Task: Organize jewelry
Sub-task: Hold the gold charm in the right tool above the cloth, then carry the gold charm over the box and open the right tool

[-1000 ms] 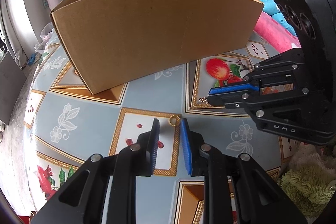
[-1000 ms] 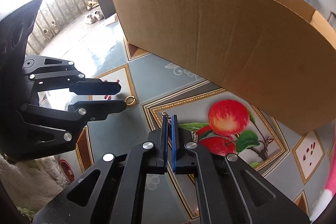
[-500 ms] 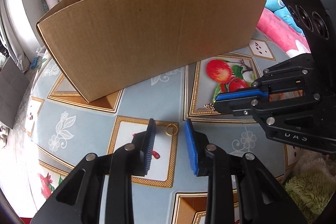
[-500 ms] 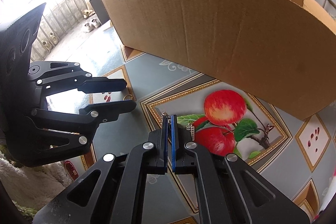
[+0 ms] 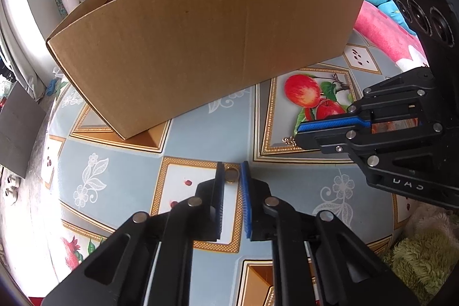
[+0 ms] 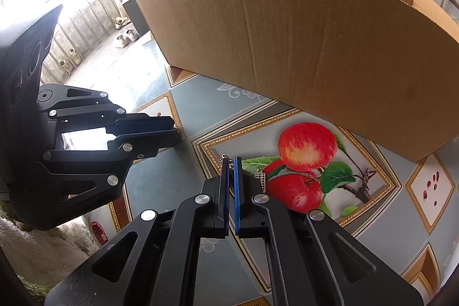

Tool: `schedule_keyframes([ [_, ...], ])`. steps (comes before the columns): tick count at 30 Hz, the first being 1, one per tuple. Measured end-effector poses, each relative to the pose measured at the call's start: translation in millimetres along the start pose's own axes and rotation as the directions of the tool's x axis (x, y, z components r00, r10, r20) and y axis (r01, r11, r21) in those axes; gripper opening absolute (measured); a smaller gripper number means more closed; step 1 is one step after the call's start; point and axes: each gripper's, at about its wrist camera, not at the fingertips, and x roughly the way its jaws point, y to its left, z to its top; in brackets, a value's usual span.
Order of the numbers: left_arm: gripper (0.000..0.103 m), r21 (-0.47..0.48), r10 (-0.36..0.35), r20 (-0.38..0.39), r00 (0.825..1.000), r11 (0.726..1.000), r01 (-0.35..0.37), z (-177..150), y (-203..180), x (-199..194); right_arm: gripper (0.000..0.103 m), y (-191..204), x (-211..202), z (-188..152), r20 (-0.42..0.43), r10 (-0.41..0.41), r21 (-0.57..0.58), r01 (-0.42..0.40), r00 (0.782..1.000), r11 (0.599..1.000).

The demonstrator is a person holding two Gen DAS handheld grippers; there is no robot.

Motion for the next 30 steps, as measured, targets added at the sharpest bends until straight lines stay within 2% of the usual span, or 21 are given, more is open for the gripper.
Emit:
schedule_keyframes([
  [11, 0.01, -0.013, 0.002, 0.026, 1.0, 1.0, -0.002, -6, 8, -10, 0.001, 5, -6, 2, 0.013, -0.009, -0.004, 0.009, 1.0, 1.0],
  [15, 0.01, -0.019, 0.013, 0.053, 0.999, 1.0, -0.012, -4, 10, -23, 0.001, 10, -17, 2, 0.039, -0.014, -0.01, 0.014, 0.999, 1.0],
  [20, 0.01, -0.031, 0.02, 0.126, 0.992, 0.999, -0.016, 3, 12, -54, 0.001, 14, -44, 8, 0.101, 0.003, -0.015, -0.002, 0.995, 1.0],
  [22, 0.01, -0.038, 0.02, 0.171, 0.985, 0.999, -0.014, 9, 14, -70, 0.001, 14, -58, 14, 0.137, 0.021, -0.016, -0.019, 0.99, 1.0],
  [25, 0.01, -0.037, 0.017, 0.259, 0.966, 0.999, -0.008, 23, 18, -100, 0.001, 13, -86, 31, 0.217, 0.049, -0.036, -0.042, 0.975, 0.998],
  [30, 0.01, 0.007, 0.039, 0.388, 0.921, 0.999, -0.045, 57, 26, -132, 0.001, 2, -126, 70, 0.353, 0.1, -0.081, -0.076, 0.93, 0.994],
])
